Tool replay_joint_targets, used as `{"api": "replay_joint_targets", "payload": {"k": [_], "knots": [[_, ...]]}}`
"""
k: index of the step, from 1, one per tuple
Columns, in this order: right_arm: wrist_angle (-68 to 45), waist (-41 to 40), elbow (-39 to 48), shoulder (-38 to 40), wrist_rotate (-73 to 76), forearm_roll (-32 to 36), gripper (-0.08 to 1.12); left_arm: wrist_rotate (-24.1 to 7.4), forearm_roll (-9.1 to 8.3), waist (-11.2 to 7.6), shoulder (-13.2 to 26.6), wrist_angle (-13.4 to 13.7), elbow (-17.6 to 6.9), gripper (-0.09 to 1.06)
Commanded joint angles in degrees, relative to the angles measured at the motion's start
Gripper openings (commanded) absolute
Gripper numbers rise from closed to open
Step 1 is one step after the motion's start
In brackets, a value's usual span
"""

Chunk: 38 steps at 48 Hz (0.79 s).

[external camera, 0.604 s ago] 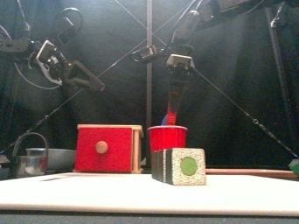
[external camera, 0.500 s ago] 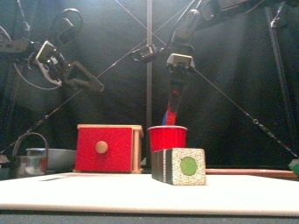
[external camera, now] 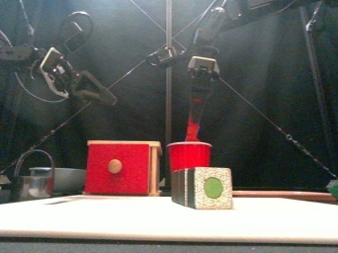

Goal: Place sushi on board then cut the sushi with the knife then place the pieces on the plate
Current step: Grasp knife edge with left hand

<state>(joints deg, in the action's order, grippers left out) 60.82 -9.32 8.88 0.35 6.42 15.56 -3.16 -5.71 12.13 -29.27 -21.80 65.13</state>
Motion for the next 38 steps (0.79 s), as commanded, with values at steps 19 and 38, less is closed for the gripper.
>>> {"api": "replay_joint_targets", "payload": {"k": [19, 38], "knots": [[-17.31, 3.43, 10.99, 21.88, 0.7, -4.92, 0.43, 0.0, 0.62, 0.44, -0.09, -0.53, -0.53, 0.19], [-61.79, 3.43, 40.96, 32.96, 5.1, -6.77, 0.43, 0.0, 0.79, -3.08, 1.76, -5.89, -0.53, 0.7]]}}
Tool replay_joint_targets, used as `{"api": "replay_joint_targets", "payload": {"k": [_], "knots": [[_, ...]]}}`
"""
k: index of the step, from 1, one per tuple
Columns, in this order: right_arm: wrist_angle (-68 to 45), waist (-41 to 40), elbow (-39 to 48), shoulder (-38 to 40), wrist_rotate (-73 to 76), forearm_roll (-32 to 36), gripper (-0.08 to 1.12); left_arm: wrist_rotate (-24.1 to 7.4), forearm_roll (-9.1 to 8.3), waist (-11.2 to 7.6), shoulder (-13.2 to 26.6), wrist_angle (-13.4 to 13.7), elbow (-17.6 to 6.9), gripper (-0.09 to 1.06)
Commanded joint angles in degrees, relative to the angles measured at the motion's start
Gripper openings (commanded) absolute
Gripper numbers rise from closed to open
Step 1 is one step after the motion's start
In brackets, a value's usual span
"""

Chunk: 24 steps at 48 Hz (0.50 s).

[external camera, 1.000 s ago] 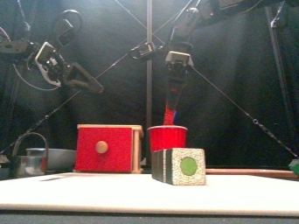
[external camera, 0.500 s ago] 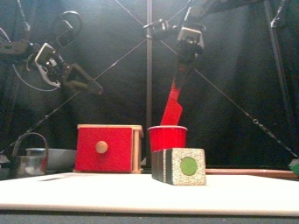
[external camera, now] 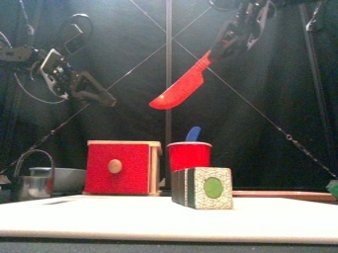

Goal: Place sushi on board then cut the sushi with the knife then place the pieces on the plate
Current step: Grasp knife edge with left hand

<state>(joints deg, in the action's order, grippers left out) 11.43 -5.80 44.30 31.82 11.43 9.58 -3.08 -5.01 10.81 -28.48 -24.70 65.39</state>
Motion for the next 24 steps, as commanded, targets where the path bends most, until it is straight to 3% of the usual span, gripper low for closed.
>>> {"api": "replay_joint_targets", "payload": {"k": [1, 7, 12, 17, 24], "knots": [[-13.8, -0.09, 6.24, 1.49, 0.09, -0.97, 0.43, -0.09, 0.09, -2.37, 1.32, -3.34, -0.79, 0.72], [-17.49, 0.09, 8.53, 0.79, 0.0, -1.58, 0.43, 0.18, 0.53, -5.27, 4.57, -5.71, -1.93, 0.86], [-17.75, 0.18, 8.53, -0.7, -0.09, -1.49, 0.43, 0.18, 2.46, -7.38, 9.93, -7.29, -4.75, 0.9], [-18.02, 0.62, 8.44, -1.76, -0.09, -1.76, 0.43, 0.09, 3.34, -7.73, 14.85, -8.0, -8.17, 0.9], [-18.28, 0.88, 8.35, -2.37, -0.09, -1.76, 0.43, -0.09, 2.9, -7.91, 21.71, -7.91, -14.33, 0.89]]}}
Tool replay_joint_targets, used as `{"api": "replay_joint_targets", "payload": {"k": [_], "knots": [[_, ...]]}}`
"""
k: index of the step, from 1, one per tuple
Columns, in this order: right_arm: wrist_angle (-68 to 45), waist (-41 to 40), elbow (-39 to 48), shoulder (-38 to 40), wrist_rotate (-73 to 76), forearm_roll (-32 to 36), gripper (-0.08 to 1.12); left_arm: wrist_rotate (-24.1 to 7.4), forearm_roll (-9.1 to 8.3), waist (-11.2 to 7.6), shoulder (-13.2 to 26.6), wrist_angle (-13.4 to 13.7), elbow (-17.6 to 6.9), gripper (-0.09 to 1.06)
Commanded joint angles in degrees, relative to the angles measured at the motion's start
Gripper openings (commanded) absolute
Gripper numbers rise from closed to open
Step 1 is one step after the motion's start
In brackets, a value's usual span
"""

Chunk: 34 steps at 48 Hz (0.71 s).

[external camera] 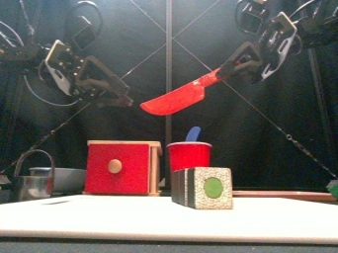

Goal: Place sushi on board then cut the sushi with the knife then place the pieces on the plate
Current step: Grasp knife edge with left hand

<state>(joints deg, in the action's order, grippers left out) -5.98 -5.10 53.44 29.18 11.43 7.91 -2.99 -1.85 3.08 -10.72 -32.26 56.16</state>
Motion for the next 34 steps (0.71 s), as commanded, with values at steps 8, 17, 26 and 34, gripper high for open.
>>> {"api": "replay_joint_targets", "payload": {"k": [8, 17, 26, 34], "knots": [[-1.05, 0.35, -0.53, 0.26, 0.0, -0.09, 0.43, -0.26, -1.14, -0.09, 8.79, 1.67, -8.44, 0.88], [-0.97, 0.44, -0.44, 0.26, 0.0, -0.09, 0.43, -0.18, -0.88, -0.09, 8.7, 4.57, -8.96, 0.82], [-1.05, 0.35, 0.0, 0.18, 0.0, -0.09, 0.43, -0.26, -0.88, 0.09, 6.06, 4.92, -8.09, 0.77], [-1.14, 0.35, 0.09, 0.18, 0.09, -0.09, 0.43, -0.18, -0.79, 0.09, 5.01, 4.92, -6.94, 0.76]]}}
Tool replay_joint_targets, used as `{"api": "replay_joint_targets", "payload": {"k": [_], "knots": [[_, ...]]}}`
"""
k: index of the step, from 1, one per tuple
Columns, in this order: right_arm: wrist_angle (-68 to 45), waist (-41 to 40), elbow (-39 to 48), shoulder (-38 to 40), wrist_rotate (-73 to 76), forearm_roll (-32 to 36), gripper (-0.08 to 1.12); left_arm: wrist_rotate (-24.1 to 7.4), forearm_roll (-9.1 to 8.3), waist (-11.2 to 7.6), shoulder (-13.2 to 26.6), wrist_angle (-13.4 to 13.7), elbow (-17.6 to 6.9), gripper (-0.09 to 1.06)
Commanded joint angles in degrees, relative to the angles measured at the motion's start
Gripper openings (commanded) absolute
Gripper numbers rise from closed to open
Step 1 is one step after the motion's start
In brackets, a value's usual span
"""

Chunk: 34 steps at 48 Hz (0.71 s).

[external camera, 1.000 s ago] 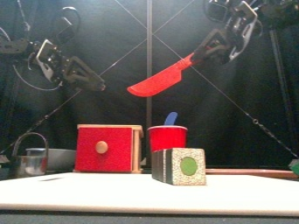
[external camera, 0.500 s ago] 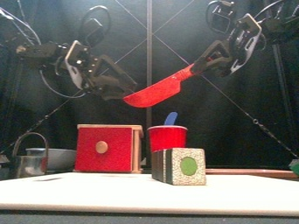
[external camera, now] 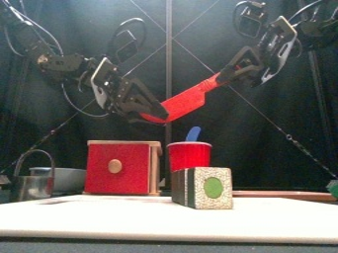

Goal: Place sushi on board then cut the sushi with the knife then place the pieces on the plate
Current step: Grasp knife edge with left hand

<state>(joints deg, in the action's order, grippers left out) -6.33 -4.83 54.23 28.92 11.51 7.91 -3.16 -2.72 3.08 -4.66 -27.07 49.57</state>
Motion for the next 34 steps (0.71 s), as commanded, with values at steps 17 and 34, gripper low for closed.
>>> {"api": "replay_joint_targets", "payload": {"k": [17, 34], "knots": [[-1.14, 0.18, -0.79, 0.44, 0.09, -0.44, 0.43, -0.09, 0.09, 0.09, 0.0, 0.09, -0.7, 0.65], [0.97, 0.53, 0.26, -1.14, 0.09, -2.9, 0.43, -0.26, 0.09, -0.44, 0.0, 1.49, -0.7, 0.44]]}}
